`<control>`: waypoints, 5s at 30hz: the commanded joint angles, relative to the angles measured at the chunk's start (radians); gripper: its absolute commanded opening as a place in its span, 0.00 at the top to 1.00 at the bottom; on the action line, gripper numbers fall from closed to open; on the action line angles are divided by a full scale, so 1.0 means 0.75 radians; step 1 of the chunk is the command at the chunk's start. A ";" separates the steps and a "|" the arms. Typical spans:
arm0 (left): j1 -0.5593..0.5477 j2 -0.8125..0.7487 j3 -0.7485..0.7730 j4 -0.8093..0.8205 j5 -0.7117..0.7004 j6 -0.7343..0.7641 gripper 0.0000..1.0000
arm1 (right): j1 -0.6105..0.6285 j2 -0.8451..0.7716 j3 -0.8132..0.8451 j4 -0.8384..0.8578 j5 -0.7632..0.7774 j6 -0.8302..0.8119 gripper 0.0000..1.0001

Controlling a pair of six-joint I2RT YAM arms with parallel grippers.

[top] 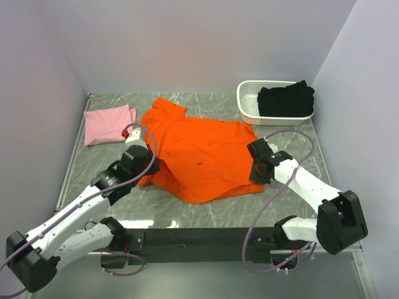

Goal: Fold and stack the t-shirts
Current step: Fold the tshirt

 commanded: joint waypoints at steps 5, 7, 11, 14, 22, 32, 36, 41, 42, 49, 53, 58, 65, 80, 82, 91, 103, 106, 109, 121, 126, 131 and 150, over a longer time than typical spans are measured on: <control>0.198 0.115 0.047 0.313 0.238 0.268 1.00 | -0.125 0.089 0.076 0.138 -0.047 -0.125 1.00; 0.222 0.168 0.070 0.364 0.283 0.315 0.99 | -0.152 0.118 0.100 0.157 -0.059 -0.148 1.00; 0.251 0.252 0.100 0.456 0.353 0.375 0.99 | -0.168 0.153 0.157 0.159 -0.086 -0.172 1.00; 0.269 0.305 0.139 0.493 0.363 0.426 0.99 | -0.174 0.159 0.200 0.146 -0.088 -0.181 1.00; 0.370 0.406 0.248 0.536 0.425 0.473 0.99 | -0.205 0.179 0.278 0.132 -0.098 -0.201 1.00; 0.486 0.594 0.327 0.553 0.459 0.489 0.99 | -0.242 0.273 0.307 0.148 -0.098 -0.213 1.00; 0.513 0.600 0.307 0.593 0.459 0.487 1.00 | -0.258 0.239 0.295 0.150 -0.084 -0.213 1.00; 0.539 0.631 0.307 0.614 0.486 0.489 0.99 | -0.293 0.263 0.309 0.157 -0.088 -0.234 1.00; 0.542 0.635 0.311 0.614 0.488 0.489 0.99 | -0.295 0.267 0.311 0.155 -0.088 -0.236 1.00; 0.562 0.647 0.307 0.622 0.484 0.491 0.99 | -0.307 0.249 0.282 0.171 -0.086 -0.232 1.00; 0.566 0.621 0.282 0.638 0.474 0.491 0.99 | -0.315 0.247 0.278 0.179 -0.078 -0.236 1.00; 0.568 0.547 0.235 0.641 0.474 0.485 1.00 | -0.317 0.192 0.248 0.185 -0.078 -0.232 1.00; 0.568 0.510 0.215 0.634 0.474 0.477 0.99 | -0.319 0.155 0.233 0.175 -0.084 -0.242 1.00; 0.570 0.622 0.301 0.604 0.474 0.487 0.95 | -0.324 0.296 0.262 0.226 -0.106 -0.258 1.00; 0.572 0.655 0.348 0.590 0.417 0.487 0.79 | -0.328 0.330 0.284 0.224 -0.102 -0.265 1.00; 0.576 0.631 0.424 0.565 0.331 0.448 0.11 | -0.352 0.325 0.358 0.228 -0.053 -0.281 0.41; 0.476 0.306 -0.036 0.367 0.114 0.197 0.04 | -0.362 0.048 0.008 0.341 -0.169 -0.258 0.24; 0.462 0.232 -0.094 0.303 0.047 0.164 0.05 | -0.360 0.028 -0.067 0.359 -0.212 -0.252 0.24; 0.441 0.197 -0.149 0.293 0.055 0.129 0.11 | -0.362 0.026 -0.100 0.373 -0.235 -0.240 0.24; 0.439 0.281 -0.208 0.272 0.075 0.115 0.39 | -0.362 0.052 -0.145 0.418 -0.278 -0.207 0.24; 0.439 0.328 -0.200 0.260 0.091 0.119 0.38 | -0.360 0.067 -0.161 0.431 -0.278 -0.195 0.24; 0.437 0.291 -0.227 0.262 0.100 0.109 0.37 | -0.360 0.081 -0.162 0.431 -0.278 -0.187 0.26; 0.425 0.447 -0.147 0.236 0.075 0.107 0.46 | -0.360 0.065 -0.166 0.433 -0.278 -0.187 0.28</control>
